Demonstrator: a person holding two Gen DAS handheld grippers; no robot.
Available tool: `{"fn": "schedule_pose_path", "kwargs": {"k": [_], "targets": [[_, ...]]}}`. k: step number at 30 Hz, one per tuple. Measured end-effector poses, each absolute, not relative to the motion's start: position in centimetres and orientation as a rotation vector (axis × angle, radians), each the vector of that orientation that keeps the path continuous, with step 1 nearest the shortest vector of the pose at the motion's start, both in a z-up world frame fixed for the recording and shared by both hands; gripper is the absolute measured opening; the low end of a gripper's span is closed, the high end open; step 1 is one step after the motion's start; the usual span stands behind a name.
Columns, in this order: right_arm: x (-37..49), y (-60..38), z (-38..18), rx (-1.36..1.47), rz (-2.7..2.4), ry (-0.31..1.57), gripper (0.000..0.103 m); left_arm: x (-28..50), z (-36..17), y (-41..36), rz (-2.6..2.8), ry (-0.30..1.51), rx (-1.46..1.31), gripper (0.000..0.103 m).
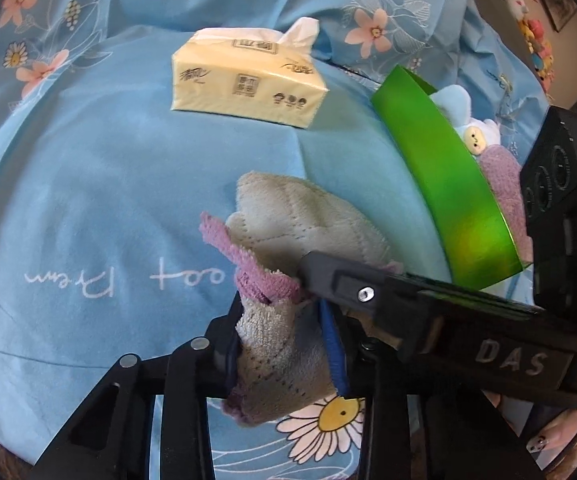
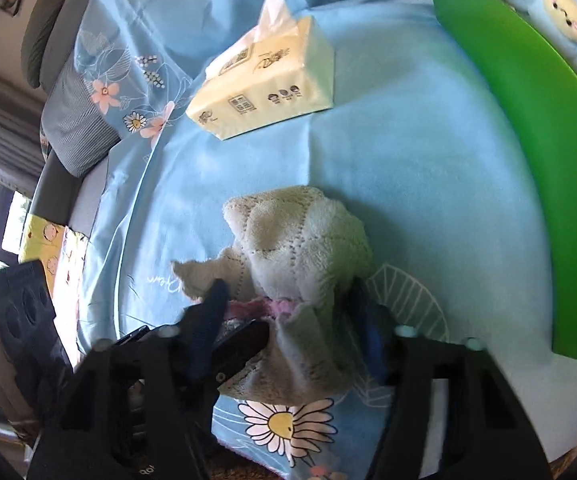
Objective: Organize soft objects
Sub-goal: 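Lift the knitted cloth with the right tool, then carry the knitted cloth over the green box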
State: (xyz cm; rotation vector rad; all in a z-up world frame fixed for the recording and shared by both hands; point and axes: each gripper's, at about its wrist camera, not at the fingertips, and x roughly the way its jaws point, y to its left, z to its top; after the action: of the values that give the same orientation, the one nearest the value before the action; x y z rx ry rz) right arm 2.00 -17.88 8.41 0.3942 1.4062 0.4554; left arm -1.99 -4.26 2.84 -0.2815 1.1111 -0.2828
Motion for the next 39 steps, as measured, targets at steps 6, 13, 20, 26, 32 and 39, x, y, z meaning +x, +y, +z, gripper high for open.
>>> {"fn": "schedule_pose_path", "kwargs": {"k": [6,13,20,26,32,39], "targets": [[1.7,-18.6,9.0,0.497,0.494,1.386,0.032,-2.2,4.5,-5.6,-0.305,1.070,-0.238,0.030],[1.3,-20.3,13.6,0.514,0.491,1.244,0.032,-2.8,8.8,-7.1,-0.350,0.959,-0.197,0.030],[0.7,-23.5,18.5,0.528,0.447,1.090,0.033,-2.9,13.2,-10.1,-0.433,0.847,-0.143,0.030],[0.0,-27.9,21.1,0.549,0.361,0.989,0.034,-2.5,15.6,-14.5,-0.539,0.784,-0.084,0.030],[-0.5,-32.7,22.0,0.573,0.255,0.932,0.034,-1.3,16.0,-19.6,-0.640,0.776,-0.051,0.030],[-0.5,-38.0,21.0,0.643,0.141,0.920,0.034,0.8,15.1,-24.7,-0.734,0.825,-0.043,0.030]]}}
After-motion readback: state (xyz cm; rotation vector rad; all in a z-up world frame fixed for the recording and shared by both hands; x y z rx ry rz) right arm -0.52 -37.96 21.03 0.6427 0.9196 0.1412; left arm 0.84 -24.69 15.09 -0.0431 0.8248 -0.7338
